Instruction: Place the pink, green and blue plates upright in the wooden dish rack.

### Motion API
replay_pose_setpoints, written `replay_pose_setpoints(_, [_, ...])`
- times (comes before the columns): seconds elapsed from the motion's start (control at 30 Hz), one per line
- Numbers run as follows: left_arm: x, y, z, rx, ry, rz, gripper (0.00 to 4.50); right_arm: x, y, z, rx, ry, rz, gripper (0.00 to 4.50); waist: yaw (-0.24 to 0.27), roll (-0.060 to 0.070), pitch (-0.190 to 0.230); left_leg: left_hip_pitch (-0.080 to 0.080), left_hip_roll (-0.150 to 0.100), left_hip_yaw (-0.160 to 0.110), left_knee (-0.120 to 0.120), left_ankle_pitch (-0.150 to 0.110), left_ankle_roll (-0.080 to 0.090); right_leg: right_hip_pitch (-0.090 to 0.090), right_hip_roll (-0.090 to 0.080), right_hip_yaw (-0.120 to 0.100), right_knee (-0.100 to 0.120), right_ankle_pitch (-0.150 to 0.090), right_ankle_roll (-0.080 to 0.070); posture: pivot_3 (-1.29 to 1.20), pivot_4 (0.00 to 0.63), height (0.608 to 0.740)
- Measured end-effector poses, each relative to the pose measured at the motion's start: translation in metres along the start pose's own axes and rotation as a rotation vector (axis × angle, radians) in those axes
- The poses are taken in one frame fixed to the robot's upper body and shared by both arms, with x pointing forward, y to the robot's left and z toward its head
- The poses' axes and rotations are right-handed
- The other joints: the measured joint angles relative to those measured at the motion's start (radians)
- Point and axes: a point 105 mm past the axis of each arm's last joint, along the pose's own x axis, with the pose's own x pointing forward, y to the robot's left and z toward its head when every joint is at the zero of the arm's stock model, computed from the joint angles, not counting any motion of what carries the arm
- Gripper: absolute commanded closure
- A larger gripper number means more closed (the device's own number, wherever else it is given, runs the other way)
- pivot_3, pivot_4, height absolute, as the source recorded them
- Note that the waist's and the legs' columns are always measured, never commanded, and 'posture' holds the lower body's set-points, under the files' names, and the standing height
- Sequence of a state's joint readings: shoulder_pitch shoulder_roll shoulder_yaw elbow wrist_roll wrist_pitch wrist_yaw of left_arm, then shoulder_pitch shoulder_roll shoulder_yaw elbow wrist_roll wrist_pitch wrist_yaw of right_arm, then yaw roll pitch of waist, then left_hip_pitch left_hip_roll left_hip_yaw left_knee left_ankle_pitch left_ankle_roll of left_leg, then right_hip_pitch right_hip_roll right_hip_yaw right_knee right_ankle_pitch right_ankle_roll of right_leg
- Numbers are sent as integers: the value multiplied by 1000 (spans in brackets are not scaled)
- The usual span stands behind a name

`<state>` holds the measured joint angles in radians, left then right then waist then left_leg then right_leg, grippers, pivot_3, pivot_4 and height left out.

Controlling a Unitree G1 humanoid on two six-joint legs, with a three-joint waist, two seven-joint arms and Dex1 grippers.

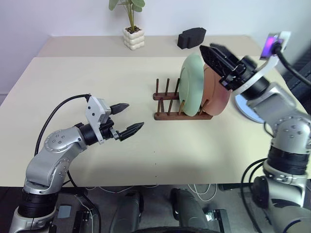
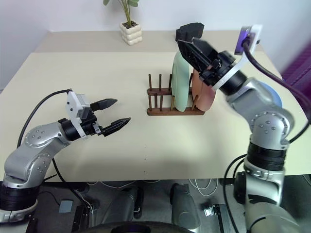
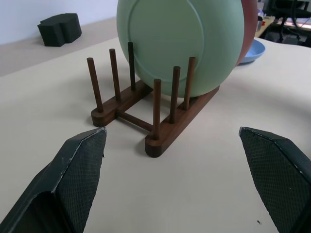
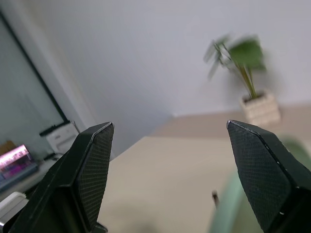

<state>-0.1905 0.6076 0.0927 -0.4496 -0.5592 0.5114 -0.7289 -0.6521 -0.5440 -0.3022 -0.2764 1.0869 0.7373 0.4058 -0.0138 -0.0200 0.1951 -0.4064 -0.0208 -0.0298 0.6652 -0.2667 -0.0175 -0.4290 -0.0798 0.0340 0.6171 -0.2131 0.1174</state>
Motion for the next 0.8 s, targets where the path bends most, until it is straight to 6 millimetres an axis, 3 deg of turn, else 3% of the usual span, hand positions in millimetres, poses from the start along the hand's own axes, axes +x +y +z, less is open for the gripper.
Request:
replay_pose_setpoints(0.13, [0, 0, 0, 0, 0, -1, 0, -22, -9, 25, -284, 92, 14, 738, 5, 0, 0, 0, 0, 2, 0, 0, 1, 2, 0, -1, -3, 0, 0, 0, 150, 733])
replay_pose_setpoints(0.23, [0, -1, -1, -3, 0, -4, 0, -59, -42, 32, -410, 210, -94, 738, 4, -1, 0, 0, -1, 4, 1, -1, 2, 3, -1, -1, -4, 0, 0, 0, 150, 733])
replay_pose_setpoints(0.33, [1, -1, -1, -6, -2, -12, 0, -95, -66, 26, -469, 348, -175, 738, 2, 0, 0, 0, 0, 4, 1, -1, 2, 3, 0, -1, -4, 0, -1, 0, 150, 733])
replay_pose_setpoints(0.47, [4, -2, -2, -13, -2, -29, 0, -149, -95, 0, -502, 599, -278, 738, 0, 1, -1, 1, 0, 5, 1, -1, 2, 3, 0, -1, -3, 0, -1, 0, 150, 733])
replay_pose_setpoints(0.6, [9, -3, -4, -18, -3, -51, 0, -185, -122, -37, -562, 833, -379, 738, -5, 2, -1, 3, -1, 9, 1, -1, 3, 3, 0, 3, -2, -2, -3, 0, 150, 733])
replay_pose_setpoints(0.7, [11, -1, 0, -6, -13, -54, 0, -200, -136, -58, -619, 954, -419, 738, -4, 2, -1, 4, -1, 10, 1, -1, 3, 3, 0, 5, -2, -2, -3, 0, 150, 733])
replay_pose_setpoints(0.8, [12, -1, -1, -4, -10, -61, 0, -201, -147, -75, -649, 1008, -422, 738, -5, 2, -1, 4, -1, 12, 1, -1, 3, 3, 1, 6, -2, -2, -3, 0, 150, 733])
